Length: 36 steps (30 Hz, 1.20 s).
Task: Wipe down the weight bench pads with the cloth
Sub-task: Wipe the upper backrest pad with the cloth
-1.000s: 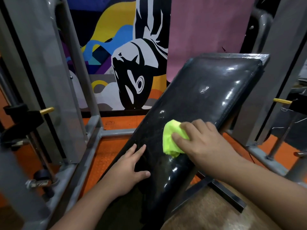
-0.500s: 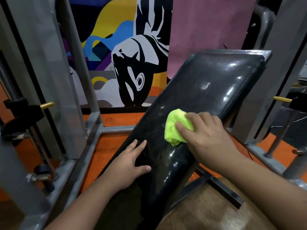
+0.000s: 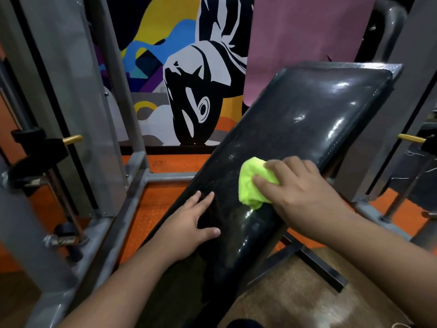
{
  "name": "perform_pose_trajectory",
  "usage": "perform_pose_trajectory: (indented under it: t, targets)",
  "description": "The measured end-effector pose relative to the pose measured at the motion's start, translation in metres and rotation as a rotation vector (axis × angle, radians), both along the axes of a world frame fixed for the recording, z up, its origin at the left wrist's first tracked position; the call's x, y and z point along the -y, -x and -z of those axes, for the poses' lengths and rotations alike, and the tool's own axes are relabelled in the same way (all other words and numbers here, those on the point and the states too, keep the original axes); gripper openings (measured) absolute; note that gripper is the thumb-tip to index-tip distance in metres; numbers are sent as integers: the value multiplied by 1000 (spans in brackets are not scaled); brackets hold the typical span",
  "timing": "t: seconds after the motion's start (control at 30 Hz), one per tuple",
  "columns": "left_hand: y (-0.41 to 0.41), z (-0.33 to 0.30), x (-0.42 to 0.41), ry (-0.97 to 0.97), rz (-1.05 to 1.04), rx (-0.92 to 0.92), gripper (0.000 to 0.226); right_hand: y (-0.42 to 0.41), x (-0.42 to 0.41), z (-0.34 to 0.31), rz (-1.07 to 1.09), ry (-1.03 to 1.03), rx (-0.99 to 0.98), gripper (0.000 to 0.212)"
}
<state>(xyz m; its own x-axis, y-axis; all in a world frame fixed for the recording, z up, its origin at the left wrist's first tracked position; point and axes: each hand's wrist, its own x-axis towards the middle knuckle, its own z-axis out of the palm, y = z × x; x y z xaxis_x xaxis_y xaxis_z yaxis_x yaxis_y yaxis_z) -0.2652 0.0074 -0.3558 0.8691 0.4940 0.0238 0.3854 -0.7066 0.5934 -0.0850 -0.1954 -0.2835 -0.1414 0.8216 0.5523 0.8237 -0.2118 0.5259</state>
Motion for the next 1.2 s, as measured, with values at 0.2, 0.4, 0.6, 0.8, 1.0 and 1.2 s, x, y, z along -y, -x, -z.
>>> perform_pose_trajectory:
  t: [0.2,0.4,0.6,0.8,1.0,1.2]
  targets:
    - [-1,-2,3,-4,-4,-18,90,5,-3,-1,0,65,5,45]
    - [0,0,4,-16,-2,-13,90,12,-10,8,-7,132,38,43]
    - [-1,3,0,-12,-4,1,90,16,-25,4,63,149,34,45]
    - [-2,6,-2,-14,-5,28,90,15,-38,-6,155,132,-4,42]
    - [-1,8,-2,-26,6,40,90,15,-41,-4,160,141,-15,42]
    - [-2,11,-3,-35,12,39,91,18,-48,3,145,194,25,42]
